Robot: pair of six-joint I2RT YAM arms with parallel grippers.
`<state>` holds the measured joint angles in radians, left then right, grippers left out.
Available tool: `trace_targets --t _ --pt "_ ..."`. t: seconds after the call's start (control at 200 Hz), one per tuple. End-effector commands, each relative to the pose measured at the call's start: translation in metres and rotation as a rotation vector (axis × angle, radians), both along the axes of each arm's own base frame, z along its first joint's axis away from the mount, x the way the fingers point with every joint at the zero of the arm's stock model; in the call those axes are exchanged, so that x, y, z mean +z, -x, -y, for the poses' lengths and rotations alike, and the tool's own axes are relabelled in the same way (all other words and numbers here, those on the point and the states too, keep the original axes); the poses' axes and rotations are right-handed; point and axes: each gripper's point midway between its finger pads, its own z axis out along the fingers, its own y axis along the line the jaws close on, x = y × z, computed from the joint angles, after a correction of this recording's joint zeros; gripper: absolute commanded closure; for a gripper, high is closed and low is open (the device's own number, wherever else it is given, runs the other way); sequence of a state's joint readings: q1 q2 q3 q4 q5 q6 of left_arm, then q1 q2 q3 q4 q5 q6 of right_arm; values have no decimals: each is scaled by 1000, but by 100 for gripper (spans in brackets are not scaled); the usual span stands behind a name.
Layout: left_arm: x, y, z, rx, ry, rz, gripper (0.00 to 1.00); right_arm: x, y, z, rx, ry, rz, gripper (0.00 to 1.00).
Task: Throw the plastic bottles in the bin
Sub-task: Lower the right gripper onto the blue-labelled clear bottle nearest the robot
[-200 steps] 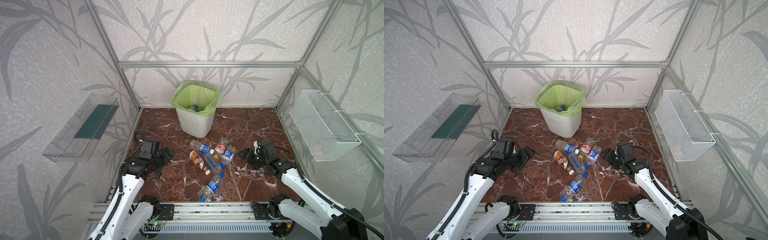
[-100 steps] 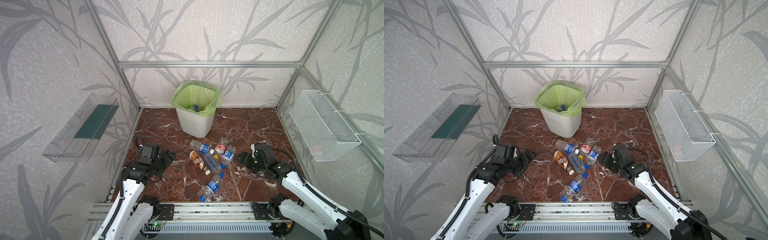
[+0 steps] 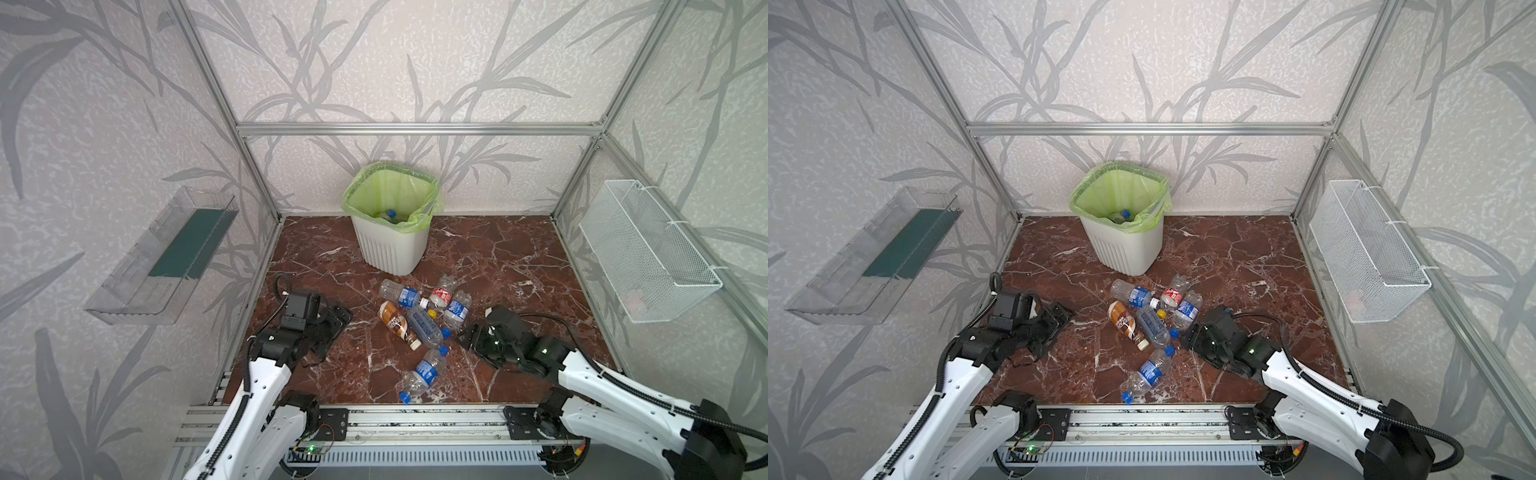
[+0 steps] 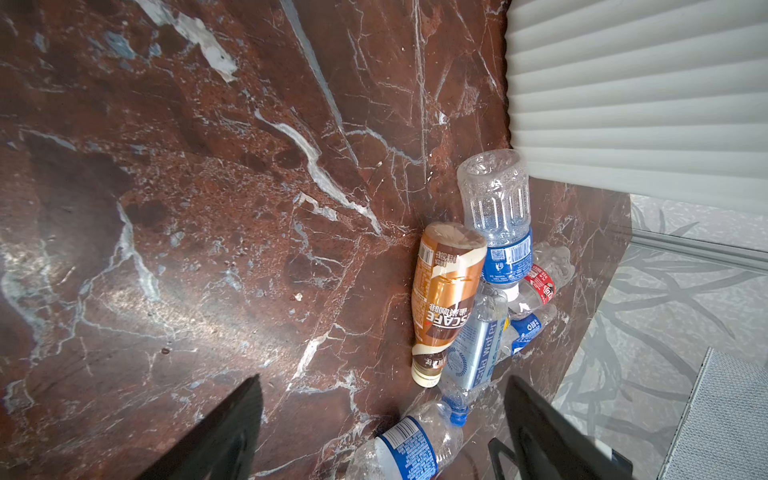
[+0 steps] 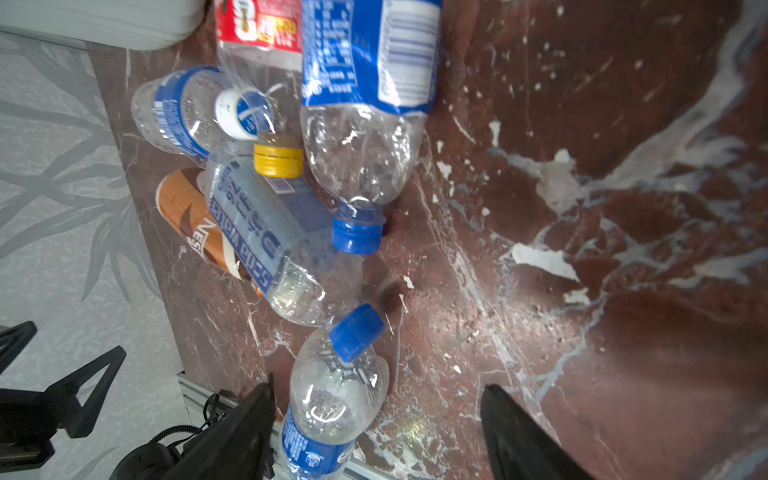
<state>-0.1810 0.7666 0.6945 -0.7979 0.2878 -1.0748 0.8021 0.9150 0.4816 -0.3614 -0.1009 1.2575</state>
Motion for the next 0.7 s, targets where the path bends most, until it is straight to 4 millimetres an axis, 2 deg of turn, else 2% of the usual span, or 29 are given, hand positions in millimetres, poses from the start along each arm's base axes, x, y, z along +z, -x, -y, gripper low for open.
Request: trace_targets --t 0.0,0.295,0.695 --pt "-1 2 0 9 10 1 9 3 4 -9 -84 -36 -3 21" --pt "-5 5 -1 13 14 -1 9 1 31 -52 -47 -49 -4 15" --pt "-6 9 -3 19 7 10 9 -5 38 -95 11 -69 -23 12"
